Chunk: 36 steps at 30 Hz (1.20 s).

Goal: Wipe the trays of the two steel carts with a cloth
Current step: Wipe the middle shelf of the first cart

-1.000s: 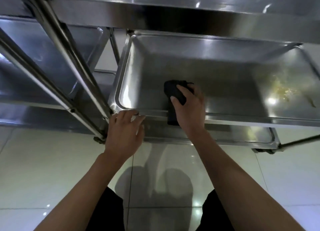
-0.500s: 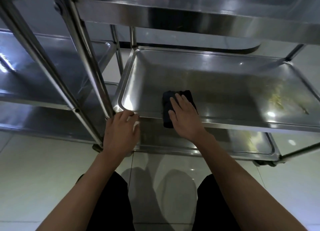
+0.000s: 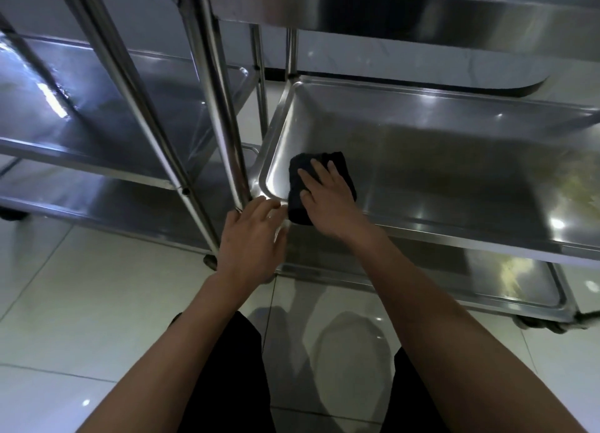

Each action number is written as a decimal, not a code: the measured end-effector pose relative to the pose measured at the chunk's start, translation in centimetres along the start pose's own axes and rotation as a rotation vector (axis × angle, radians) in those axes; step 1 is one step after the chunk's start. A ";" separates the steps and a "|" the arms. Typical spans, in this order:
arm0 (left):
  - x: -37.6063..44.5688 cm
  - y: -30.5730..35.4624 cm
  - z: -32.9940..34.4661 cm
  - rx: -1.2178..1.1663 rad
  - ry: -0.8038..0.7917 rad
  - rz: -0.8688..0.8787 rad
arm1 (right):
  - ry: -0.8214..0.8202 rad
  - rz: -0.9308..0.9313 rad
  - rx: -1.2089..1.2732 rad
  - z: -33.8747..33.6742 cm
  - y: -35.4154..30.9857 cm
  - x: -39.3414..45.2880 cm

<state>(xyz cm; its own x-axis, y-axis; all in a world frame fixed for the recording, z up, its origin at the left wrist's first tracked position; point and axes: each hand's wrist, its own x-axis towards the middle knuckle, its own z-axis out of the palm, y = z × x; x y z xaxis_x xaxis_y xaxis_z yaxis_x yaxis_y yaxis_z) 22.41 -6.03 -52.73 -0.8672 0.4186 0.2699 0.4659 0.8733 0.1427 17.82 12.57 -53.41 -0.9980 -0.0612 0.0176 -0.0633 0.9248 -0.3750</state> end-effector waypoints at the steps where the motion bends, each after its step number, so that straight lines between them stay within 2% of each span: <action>1: -0.3 -0.2 0.2 -0.002 0.004 -0.007 | -0.004 -0.007 0.004 0.2 -0.3 0.6; 7: -0.9 -0.7 1.0 -0.131 0.081 -0.020 | -0.040 -0.028 -0.001 0.5 -1.2 3.6; 12: -1.0 -1.2 0.9 -0.138 0.119 -0.058 | -0.081 -0.092 -0.001 0.7 -3.0 4.9; 16: -0.8 -0.6 0.4 -0.128 0.054 -0.109 | -0.066 -0.104 -0.012 0.0 -1.3 3.9; 22: -0.7 0.3 0.5 -0.080 0.024 -0.123 | 0.047 -0.008 -0.048 -1.8 3.6 -0.3; 25: 0.6 2.0 -0.2 -0.053 -0.001 -0.189 | 0.031 0.029 -0.035 -3.3 6.6 -2.8; 28: 2.8 5.6 -0.9 -0.106 -0.005 -0.076 | 0.037 0.009 -0.082 -5.4 10.4 -5.5; 30: 4.3 8.7 -0.8 -0.154 -0.025 0.005 | 0.064 -0.085 -0.251 -6.0 13.0 -7.3; 32: 5.6 11.6 -0.2 -0.177 -0.073 0.045 | 0.099 -0.100 -0.376 -6.9 15.4 -9.2; 36: 6.9 15.1 1.6 -0.161 -0.145 0.107 | 0.080 -0.111 -0.433 -9.0 18.8 -12.6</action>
<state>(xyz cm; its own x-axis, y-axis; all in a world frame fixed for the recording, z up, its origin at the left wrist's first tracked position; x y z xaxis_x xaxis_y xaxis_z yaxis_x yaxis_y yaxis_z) 23.18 10.41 -50.22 -0.8219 0.5484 0.1538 0.5688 0.7755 0.2740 29.16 34.07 -52.32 -0.9813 -0.1552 0.1139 -0.1498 0.9872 0.0547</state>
